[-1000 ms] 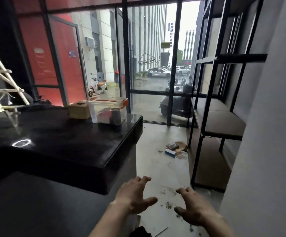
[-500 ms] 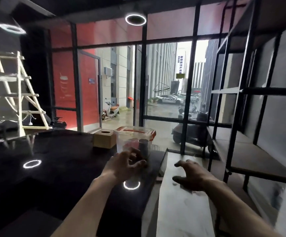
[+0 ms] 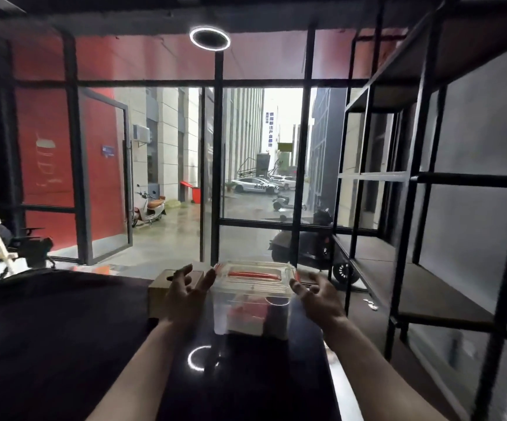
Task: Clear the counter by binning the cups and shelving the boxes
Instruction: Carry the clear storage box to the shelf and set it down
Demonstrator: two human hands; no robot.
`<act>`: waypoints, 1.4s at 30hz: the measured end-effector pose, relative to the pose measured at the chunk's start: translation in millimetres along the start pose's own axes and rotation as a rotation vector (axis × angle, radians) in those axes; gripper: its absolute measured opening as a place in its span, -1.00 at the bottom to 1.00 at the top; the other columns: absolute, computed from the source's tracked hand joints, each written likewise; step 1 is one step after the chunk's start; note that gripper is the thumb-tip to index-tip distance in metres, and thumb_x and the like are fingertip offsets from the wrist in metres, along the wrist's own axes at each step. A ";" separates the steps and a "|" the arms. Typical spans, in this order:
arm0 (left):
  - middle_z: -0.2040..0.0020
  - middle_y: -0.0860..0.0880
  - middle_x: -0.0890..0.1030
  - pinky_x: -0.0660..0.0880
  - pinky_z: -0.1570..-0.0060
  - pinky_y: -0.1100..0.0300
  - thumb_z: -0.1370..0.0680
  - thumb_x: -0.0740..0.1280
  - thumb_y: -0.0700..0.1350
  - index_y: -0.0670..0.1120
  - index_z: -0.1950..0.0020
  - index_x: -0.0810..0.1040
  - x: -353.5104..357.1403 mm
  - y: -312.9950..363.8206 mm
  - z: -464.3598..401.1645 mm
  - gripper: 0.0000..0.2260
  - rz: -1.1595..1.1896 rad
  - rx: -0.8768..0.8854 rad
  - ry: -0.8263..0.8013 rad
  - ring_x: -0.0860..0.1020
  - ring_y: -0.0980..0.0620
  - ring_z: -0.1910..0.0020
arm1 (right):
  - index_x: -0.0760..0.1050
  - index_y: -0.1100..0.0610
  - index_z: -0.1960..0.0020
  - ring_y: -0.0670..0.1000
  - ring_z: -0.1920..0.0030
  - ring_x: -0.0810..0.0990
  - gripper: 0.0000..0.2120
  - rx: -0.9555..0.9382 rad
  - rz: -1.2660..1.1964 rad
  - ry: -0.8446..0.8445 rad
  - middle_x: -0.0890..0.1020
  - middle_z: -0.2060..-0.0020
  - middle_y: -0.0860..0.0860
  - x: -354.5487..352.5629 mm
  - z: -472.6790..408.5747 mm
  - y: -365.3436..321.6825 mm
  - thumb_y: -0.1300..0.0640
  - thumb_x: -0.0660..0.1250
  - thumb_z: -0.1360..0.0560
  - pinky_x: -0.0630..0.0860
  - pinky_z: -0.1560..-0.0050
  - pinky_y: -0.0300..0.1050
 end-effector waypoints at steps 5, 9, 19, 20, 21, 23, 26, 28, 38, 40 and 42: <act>-0.54 -0.22 0.35 0.45 -0.09 -0.03 -0.55 0.35 0.18 -0.03 -0.61 0.17 32.9 -27.9 -34.9 -0.29 0.226 -0.199 -0.132 0.45 -0.18 -0.27 | 0.40 -0.05 -0.44 0.20 -0.23 0.60 -0.18 0.152 -0.185 0.052 0.60 -0.27 0.06 11.2 -39.7 26.2 -0.35 0.43 -0.25 0.56 -0.24 0.30; -0.43 -0.25 0.48 0.45 -0.28 -0.33 -0.21 0.42 0.51 0.04 -0.53 0.26 59.7 -72.4 -78.2 0.01 0.238 -0.242 -0.173 0.54 -0.33 -0.29 | 0.21 0.01 -0.58 0.25 -0.30 0.54 -0.29 0.274 -0.261 -0.021 0.51 -0.38 0.16 23.9 -49.1 34.3 -0.09 0.41 -0.52 0.62 -0.01 0.13; -0.31 -0.24 0.58 0.52 -0.26 -0.25 -0.52 0.35 0.04 -0.04 -0.53 0.33 56.7 -61.6 -71.8 -0.42 0.273 -0.295 -0.128 0.60 -0.28 -0.21 | 0.44 0.05 -0.43 0.25 -0.14 0.65 -0.39 0.266 -0.265 0.049 0.62 -0.25 0.16 32.7 -53.7 40.6 0.00 0.46 -0.41 0.70 0.11 0.17; -0.29 -0.23 0.59 0.53 -0.24 -0.24 -0.48 0.37 0.07 -0.03 -0.49 0.37 55.5 -58.0 -70.0 -0.40 0.272 -0.285 -0.131 0.61 -0.27 -0.19 | 0.45 0.07 -0.43 0.25 -0.14 0.65 -0.38 0.256 -0.282 0.058 0.62 -0.25 0.17 29.5 -50.5 38.7 0.01 0.46 -0.39 0.69 0.12 0.13; -0.27 -0.23 0.60 0.55 -0.21 -0.24 -0.46 0.38 0.09 -0.02 -0.47 0.39 55.1 -54.7 -68.9 -0.41 0.271 -0.271 -0.140 0.62 -0.27 -0.17 | 0.45 0.08 -0.42 0.24 -0.14 0.65 -0.39 0.248 -0.295 0.066 0.62 -0.25 0.19 25.7 -47.3 36.6 0.01 0.46 -0.40 0.67 0.16 0.07; -0.25 -0.24 0.60 0.56 -0.20 -0.24 -0.51 0.38 0.05 -0.04 -0.47 0.39 57.2 -41.3 -63.5 -0.46 0.261 -0.227 -0.161 0.62 -0.28 -0.15 | 0.46 0.06 -0.40 0.21 -0.03 0.66 -0.39 0.238 -0.313 0.066 0.64 -0.22 0.22 16.9 -41.7 33.1 0.00 0.47 -0.38 0.61 0.31 -0.03; -0.27 -0.20 0.58 0.53 -0.24 -0.21 -0.51 0.41 0.07 -0.05 -0.47 0.41 59.8 -22.2 -59.0 -0.44 0.225 -0.159 -0.134 0.59 -0.26 -0.20 | 0.47 0.04 -0.38 0.19 -0.03 0.68 -0.48 0.218 -0.328 0.089 0.66 -0.18 0.20 -3.9 -31.8 26.1 0.04 0.46 -0.45 0.69 0.25 0.04; -0.28 -0.17 0.60 0.55 -0.23 -0.19 -0.38 0.45 0.21 0.02 -0.44 0.45 66.0 -9.1 -53.8 -0.34 0.213 -0.124 -0.128 0.60 -0.23 -0.19 | 0.49 0.09 -0.36 0.23 -0.09 0.69 -0.55 0.202 -0.331 0.114 0.66 -0.16 0.17 -22.7 -23.0 22.3 0.07 0.44 -0.49 0.71 0.09 0.16; -0.32 -0.25 0.57 0.50 -0.30 -0.19 -0.45 0.46 0.07 -0.13 -0.50 0.38 170.6 43.4 49.9 -0.33 0.300 -0.031 -0.269 0.57 -0.27 -0.26 | 0.54 0.14 -0.35 0.22 -0.09 0.67 -0.55 0.137 -0.265 0.303 0.68 -0.12 0.14 -176.4 31.3 43.4 0.00 0.44 -0.51 0.67 -0.09 0.23; -0.32 -0.25 0.56 0.48 -0.33 -0.18 -0.51 0.45 -0.01 -0.14 -0.49 0.37 200.4 51.8 79.7 -0.40 0.308 -0.024 -0.285 0.56 -0.27 -0.27 | 0.52 0.17 -0.38 0.19 -0.10 0.66 -0.52 0.122 -0.232 0.317 0.67 -0.16 0.15 -217.5 43.3 55.6 0.00 0.43 -0.51 0.67 -0.06 0.15; -0.31 -0.26 0.58 0.48 -0.34 -0.17 -0.47 0.48 0.01 -0.15 -0.49 0.38 232.0 55.4 107.2 -0.35 0.313 -0.032 -0.298 0.57 -0.26 -0.26 | 0.51 0.17 -0.37 0.12 -0.05 0.63 -0.57 0.116 -0.204 0.340 0.65 -0.16 0.13 -259.9 56.1 68.8 0.05 0.40 -0.55 0.62 0.14 -0.06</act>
Point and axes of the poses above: each hand's wrist, its own z-axis away from the middle knuckle, its own x-axis out of the palm, y = z × x, the point moved 6 cm from there along -z, towards the middle knuckle
